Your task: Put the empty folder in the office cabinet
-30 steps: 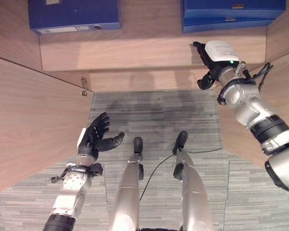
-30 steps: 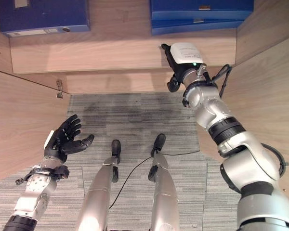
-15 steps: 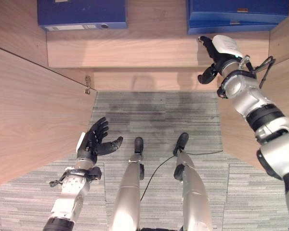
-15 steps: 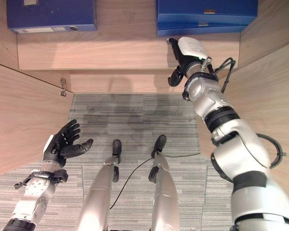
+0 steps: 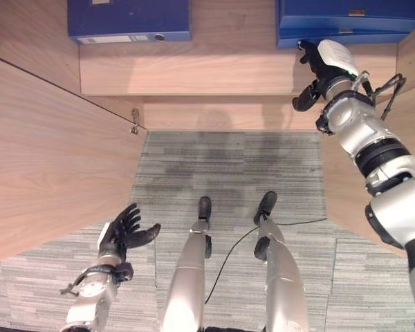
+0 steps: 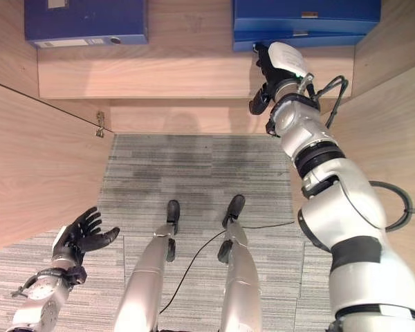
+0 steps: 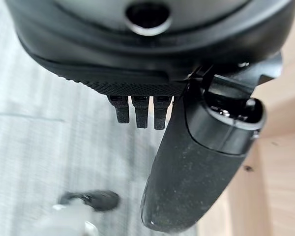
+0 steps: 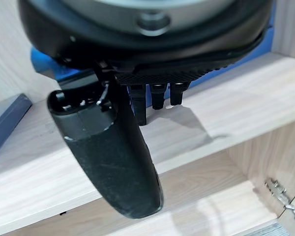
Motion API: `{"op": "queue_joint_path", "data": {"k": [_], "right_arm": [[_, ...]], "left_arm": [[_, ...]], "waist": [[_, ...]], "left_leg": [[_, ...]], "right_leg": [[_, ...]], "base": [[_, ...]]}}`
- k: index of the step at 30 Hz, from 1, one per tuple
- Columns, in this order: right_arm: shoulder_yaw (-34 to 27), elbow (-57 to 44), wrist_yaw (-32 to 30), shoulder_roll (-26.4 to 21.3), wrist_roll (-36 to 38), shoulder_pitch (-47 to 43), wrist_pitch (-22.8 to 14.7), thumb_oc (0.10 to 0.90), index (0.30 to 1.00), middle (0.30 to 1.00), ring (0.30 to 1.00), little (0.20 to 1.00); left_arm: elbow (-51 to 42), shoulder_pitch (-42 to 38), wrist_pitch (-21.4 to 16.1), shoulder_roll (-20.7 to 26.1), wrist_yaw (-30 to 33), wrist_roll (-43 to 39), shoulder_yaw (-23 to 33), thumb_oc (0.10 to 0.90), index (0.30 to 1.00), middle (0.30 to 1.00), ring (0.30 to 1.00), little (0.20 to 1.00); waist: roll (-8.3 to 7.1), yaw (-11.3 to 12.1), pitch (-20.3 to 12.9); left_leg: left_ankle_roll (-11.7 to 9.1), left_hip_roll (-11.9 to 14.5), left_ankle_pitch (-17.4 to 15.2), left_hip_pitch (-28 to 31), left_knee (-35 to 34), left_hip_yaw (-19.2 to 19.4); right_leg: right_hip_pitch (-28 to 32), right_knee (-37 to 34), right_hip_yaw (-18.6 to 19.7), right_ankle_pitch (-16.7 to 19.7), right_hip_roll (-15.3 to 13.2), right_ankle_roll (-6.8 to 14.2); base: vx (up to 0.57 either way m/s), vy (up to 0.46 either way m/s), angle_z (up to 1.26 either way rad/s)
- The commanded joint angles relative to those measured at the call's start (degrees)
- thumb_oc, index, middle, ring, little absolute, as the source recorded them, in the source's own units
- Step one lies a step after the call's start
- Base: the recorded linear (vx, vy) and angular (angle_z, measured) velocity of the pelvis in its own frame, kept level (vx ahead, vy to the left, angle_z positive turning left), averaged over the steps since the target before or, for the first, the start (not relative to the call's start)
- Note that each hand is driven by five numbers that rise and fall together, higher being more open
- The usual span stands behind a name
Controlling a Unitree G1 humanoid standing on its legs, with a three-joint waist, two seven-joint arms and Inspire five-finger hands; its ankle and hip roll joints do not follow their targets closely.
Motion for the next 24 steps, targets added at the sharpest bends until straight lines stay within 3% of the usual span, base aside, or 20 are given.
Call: {"op": "queue_joint_path", "data": {"k": [1, 10, 17, 24], "right_arm": [[5.2, 4.3, -0.8, -3.9, -2.5, -5.6, 0.8, 0.800, 0.900, 0.900, 0.900, 0.900], [4.6, 8.7, -4.7, -5.7, 1.4, -10.5, 1.0, 0.800, 0.900, 0.900, 0.900, 0.900], [-3.7, 7.0, -8.8, -4.8, 17.6, -11.3, -0.9, 0.800, 0.900, 0.900, 0.900, 0.900], [-9.0, 8.0, -10.2, -2.0, 26.4, -10.0, -2.5, 0.800, 0.900, 0.900, 0.900, 0.900]], "left_arm": [[-1.1, 4.6, -1.4, 3.4, 1.4, 1.7, 1.8, 0.800, 0.900, 0.900, 0.900, 0.900], [11.9, 3.7, -1.4, 1.7, 1.9, -1.2, 2.3, 0.800, 0.900, 0.900, 0.900, 0.900], [22.2, 0.9, -1.4, 0.0, 4.4, -2.5, 2.4, 0.800, 0.900, 0.900, 0.900, 0.900], [23.8, -0.6, -2.0, -0.7, 5.4, -4.2, 2.3, 0.800, 0.900, 0.900, 0.900, 0.900]], "waist": [[4.13, 1.8, -1.1], [5.66, 3.7, -1.1], [7.02, 4.8, -1.1], [8.84, 5.6, -1.1]], "left_leg": [[0.5, -0.2, -5.0, -1.3, -0.2, -1.2], [0.0, -0.4, -3.2, -1.1, -2.4, -2.3], [-0.2, -0.7, -2.1, -0.3, -4.3, -2.5], [-0.1, -1.0, -2.1, 0.0, -4.3, -2.6]], "right_leg": [[0.7, 2.0, 1.8, -7.9, 0.4, 5.4], [0.2, 2.0, 0.9, -8.3, 0.1, 5.6], [0.4, 1.7, 0.7, -8.5, 0.1, 5.6], [0.6, 2.1, 0.8, -8.9, -0.1, 5.5]], "base": [[0.00, -0.014, 0.08], [0.01, -0.022, 0.07], [0.01, -0.017, 0.08], [0.00, -0.001, -0.01]]}}
